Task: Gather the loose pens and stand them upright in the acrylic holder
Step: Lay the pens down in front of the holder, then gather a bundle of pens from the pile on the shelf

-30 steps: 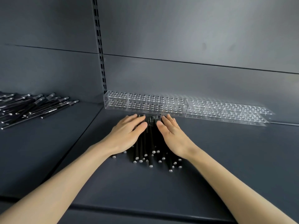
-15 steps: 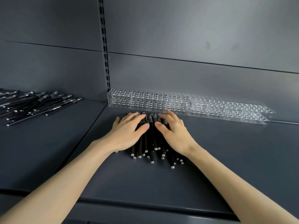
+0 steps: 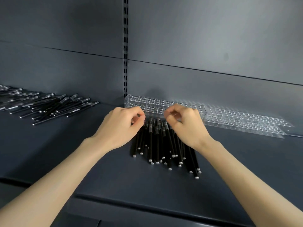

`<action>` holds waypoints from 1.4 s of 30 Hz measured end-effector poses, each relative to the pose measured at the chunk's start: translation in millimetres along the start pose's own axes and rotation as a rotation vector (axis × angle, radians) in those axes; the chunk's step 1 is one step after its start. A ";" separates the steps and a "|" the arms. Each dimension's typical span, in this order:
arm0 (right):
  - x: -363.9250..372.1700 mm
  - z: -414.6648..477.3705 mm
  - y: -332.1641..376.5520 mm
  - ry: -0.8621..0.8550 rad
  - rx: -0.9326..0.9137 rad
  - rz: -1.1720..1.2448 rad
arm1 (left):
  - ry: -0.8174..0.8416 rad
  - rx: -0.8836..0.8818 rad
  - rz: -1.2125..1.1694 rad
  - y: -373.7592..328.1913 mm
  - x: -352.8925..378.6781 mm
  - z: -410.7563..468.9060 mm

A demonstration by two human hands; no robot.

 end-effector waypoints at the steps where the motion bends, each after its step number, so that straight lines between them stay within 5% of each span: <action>1: 4.4 4.0 12.0 0.004 -0.024 -0.007 | -0.015 -0.004 -0.004 5.6 -10.9 -0.4; 22: 249.7 89.8 216.3 0.071 -0.063 -0.157 | 0.242 -0.074 0.222 284.5 -181.2 -26.6; 30: 281.5 139.6 209.3 0.058 0.118 -0.147 | 0.345 -0.184 0.192 320.5 -160.6 19.4; 42: 307.4 177.0 188.2 0.175 0.363 -0.067 | 0.273 -0.054 0.032 326.9 -149.5 27.7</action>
Point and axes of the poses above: each hand's wrist, its own z-axis towards the middle knuckle, its own x-axis out of the palm, y = z × x, the point moved 4 cm from there along z, towards the middle knuckle, and after that the axes turned 4 degrees about -z, right-handed, at the moved point
